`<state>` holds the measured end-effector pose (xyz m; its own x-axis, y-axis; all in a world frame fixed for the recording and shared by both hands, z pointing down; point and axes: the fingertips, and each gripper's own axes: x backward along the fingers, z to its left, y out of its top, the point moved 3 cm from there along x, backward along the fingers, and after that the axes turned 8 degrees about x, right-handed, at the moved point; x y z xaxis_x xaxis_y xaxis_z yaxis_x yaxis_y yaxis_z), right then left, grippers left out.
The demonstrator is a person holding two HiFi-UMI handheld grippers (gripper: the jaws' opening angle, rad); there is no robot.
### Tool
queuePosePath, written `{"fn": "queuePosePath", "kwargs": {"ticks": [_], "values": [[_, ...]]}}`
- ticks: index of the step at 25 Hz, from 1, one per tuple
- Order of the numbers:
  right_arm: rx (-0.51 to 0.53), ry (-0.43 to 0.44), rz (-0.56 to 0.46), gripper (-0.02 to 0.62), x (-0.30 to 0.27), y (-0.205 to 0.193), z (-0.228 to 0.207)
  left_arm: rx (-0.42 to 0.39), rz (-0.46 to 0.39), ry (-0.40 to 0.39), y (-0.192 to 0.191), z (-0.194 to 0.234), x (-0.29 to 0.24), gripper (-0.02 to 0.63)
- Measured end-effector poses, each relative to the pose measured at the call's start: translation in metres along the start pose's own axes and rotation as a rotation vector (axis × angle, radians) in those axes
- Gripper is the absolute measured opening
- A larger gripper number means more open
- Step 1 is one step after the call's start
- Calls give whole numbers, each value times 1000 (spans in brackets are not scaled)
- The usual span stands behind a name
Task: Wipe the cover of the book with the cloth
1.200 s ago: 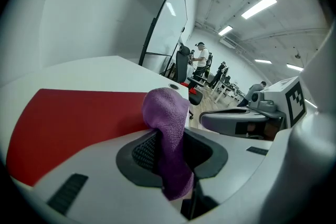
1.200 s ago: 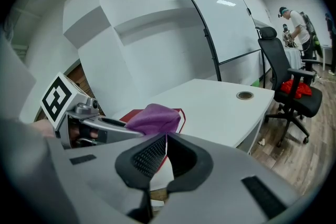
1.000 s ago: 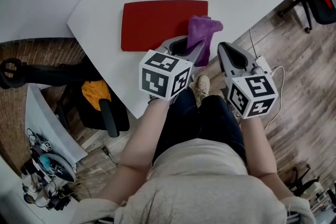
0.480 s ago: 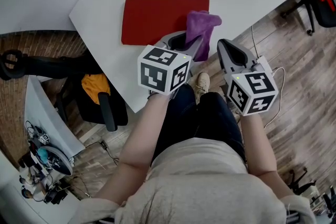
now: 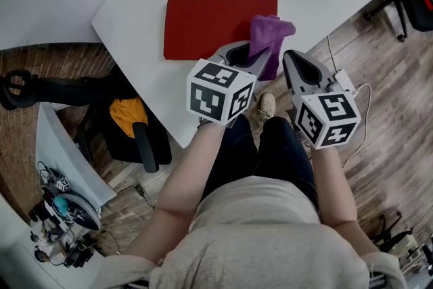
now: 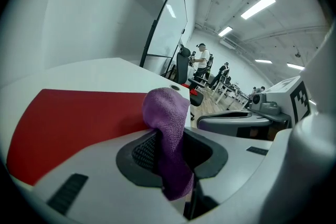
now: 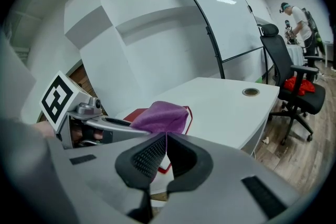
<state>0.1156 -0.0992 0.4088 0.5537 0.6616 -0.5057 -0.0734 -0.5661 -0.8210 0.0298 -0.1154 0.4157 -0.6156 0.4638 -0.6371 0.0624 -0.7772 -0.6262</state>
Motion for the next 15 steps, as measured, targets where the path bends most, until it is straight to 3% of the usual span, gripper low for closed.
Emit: {"fn": "queuePosePath", "kwargs": {"ticks": [15], "values": [[-14, -64, -9, 23, -12, 6, 32, -15, 17, -24, -1, 31, 24, 110]]}}
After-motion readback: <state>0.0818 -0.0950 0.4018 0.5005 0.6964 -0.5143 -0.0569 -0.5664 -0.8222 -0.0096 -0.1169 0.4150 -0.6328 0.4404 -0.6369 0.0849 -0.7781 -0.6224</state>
